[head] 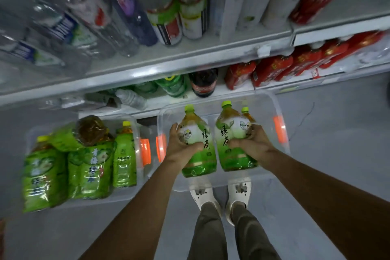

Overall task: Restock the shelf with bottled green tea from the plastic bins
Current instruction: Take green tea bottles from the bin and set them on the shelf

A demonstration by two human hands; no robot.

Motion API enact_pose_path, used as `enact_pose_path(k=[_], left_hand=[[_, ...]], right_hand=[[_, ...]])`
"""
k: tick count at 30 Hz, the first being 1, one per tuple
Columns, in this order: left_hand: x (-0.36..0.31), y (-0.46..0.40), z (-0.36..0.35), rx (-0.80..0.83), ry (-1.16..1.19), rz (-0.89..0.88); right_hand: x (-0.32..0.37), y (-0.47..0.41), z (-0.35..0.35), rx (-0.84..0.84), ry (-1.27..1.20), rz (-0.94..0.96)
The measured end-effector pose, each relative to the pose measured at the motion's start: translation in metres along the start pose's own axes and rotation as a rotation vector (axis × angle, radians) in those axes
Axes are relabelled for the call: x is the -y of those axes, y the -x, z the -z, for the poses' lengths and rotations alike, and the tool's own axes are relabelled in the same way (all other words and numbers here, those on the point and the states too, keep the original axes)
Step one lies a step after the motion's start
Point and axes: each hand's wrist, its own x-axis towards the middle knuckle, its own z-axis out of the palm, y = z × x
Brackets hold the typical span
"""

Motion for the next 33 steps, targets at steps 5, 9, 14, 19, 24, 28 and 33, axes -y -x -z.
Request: enact_pose_path(k=[5,9,14,19,24,28,33], left_hand=[[-0.052,0.081,0.038,0.041,0.149,-0.083],[-0.094,0.140,0.065,0.121,0.362,-0.147],[-0.150,0.204,0.081,0.139,0.538,-0.229],[-0.190,0.265,0.100,0.091,0.581,-0.330],[-0.232,0.320,0.119,0.086,0.534,-0.559],[-0.270,0.359,0.127,0.083,0.502,-0.729],[-0.322,0.405,0.126,0.056,0.500,-0.913]], right_hand=[[0.069,0.109,0.057,0.149,-0.229,0.112],[0.112,0.168,0.087,0.275,-0.327,0.201],[0.162,0.238,0.103,0.262,-0.430,0.332],[0.196,0.300,0.120,0.200,-0.450,0.470],[0.227,0.352,0.146,0.163,-0.425,0.653],[0.257,0.393,0.175,0.176,-0.436,0.807],[0.300,0.432,0.217,0.109,-0.437,1.000]])
